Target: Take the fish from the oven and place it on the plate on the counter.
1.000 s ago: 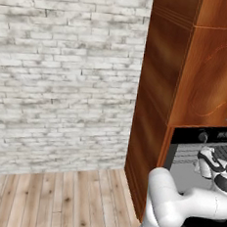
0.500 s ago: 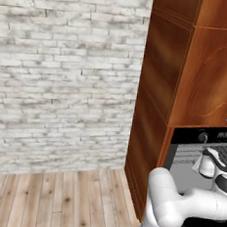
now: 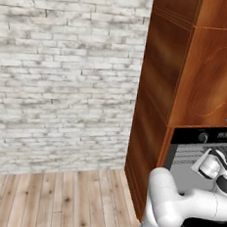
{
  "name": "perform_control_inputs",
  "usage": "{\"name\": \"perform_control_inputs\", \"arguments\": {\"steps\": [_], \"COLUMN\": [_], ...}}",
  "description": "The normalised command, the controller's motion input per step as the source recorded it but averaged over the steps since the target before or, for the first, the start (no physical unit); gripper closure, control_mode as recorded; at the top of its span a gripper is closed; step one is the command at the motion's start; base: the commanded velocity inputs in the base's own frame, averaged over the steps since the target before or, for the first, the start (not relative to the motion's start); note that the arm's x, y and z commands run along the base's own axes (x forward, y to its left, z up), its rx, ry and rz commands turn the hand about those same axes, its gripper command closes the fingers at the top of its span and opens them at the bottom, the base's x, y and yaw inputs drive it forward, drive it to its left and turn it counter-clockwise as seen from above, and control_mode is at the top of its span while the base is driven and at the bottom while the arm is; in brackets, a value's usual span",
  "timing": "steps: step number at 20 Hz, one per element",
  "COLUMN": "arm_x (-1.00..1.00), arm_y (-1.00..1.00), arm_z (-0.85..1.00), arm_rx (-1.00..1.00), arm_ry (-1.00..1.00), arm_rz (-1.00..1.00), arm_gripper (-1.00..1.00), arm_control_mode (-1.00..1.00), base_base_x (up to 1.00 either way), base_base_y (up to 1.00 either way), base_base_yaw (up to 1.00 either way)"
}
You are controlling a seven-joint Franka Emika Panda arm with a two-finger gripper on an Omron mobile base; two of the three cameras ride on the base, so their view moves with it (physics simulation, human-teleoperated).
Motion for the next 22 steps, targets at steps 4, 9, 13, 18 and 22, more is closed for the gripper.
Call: {"name": "perform_control_inputs", "arguments": {"steps": [4,9,13,18,22], "arm_x": [0.02,0.00,0.00,0.00,0.00], "arm_y": [0.10,0.05,0.00,0.00,0.00], "arm_z": [-0.18,-0.03,0.00,-0.03,-0.24], "arm_rx": [0.07,0.00,0.00,0.00,0.00], "arm_ry": [-0.12,0.01,0.04,0.05,0.00], "arm_rz": [0.00,0.00,0.00,0.00,0.00], "arm_gripper": [1.00,1.00,1.00,1.00,1.00], "arm_control_mode": [-1.00,-1.00,-1.00,-1.00,-1.00], "base_base_x": [0.00,0.00,0.00,0.00,0.00], "base_base_y": [0.00,0.00,0.00,0.00,0.00], "base_base_yaw": [0.00,0.00,0.00,0.00,0.00]}}
